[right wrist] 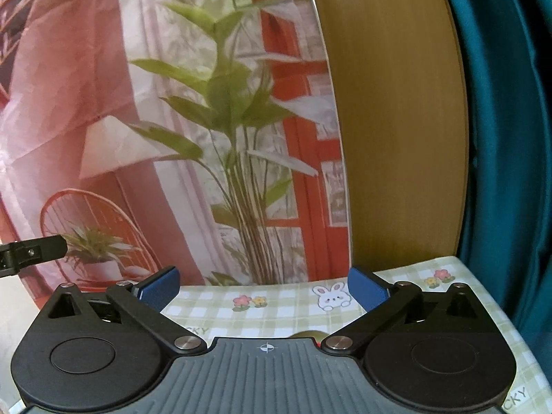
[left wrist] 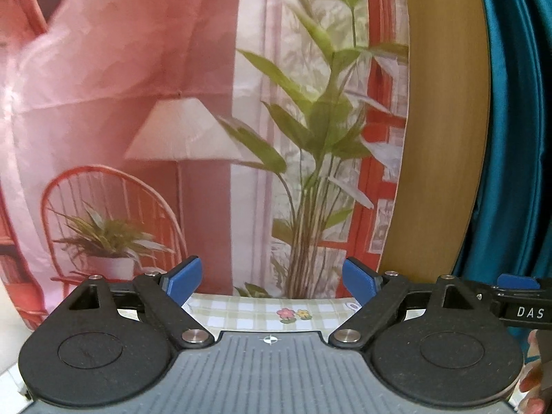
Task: Organize plates and bowls
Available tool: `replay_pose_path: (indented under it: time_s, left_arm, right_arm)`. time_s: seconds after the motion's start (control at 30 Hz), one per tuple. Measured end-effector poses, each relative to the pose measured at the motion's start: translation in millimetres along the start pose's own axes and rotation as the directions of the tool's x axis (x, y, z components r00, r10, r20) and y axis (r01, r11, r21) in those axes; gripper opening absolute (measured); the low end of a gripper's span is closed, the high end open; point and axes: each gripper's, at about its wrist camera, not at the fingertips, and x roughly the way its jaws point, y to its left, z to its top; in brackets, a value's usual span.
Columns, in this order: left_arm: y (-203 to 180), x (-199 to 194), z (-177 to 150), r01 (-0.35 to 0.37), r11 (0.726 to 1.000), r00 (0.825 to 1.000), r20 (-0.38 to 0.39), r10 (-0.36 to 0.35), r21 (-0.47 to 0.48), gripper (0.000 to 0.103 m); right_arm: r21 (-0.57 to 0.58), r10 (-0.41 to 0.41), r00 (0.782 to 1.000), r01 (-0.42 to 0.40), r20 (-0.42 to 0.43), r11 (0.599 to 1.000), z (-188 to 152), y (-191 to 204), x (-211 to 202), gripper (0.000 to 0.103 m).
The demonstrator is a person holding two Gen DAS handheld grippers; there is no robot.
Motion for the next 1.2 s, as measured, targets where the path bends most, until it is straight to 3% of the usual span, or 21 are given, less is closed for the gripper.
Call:
replay_pose_path:
  time_s: [0.17, 0.6, 1.2]
  left_arm:
    - [6, -30, 1, -0.014, 1.0, 0.999, 0.029, 0.014, 0.011, 0.092]
    - [12, -65, 0, -0.037, 0.999, 0.998, 0.06, 0.036, 0.013, 0.092]
    - [13, -82, 4, -0.051, 0.999, 0.994, 0.096, 0.05, 0.002, 0.092]
  right_arm:
    - [-0.031, -0.014, 1.0, 0.015, 0.027, 0.999, 3, 18, -24, 0.103]
    - [-0.073, -0.037, 0.995, 0.044, 0.094, 0.996, 12, 47, -73, 0.103]
    - [-0.091, -0.022, 0.994, 0.032, 0.104, 0.995, 15, 58, -86, 0.103]
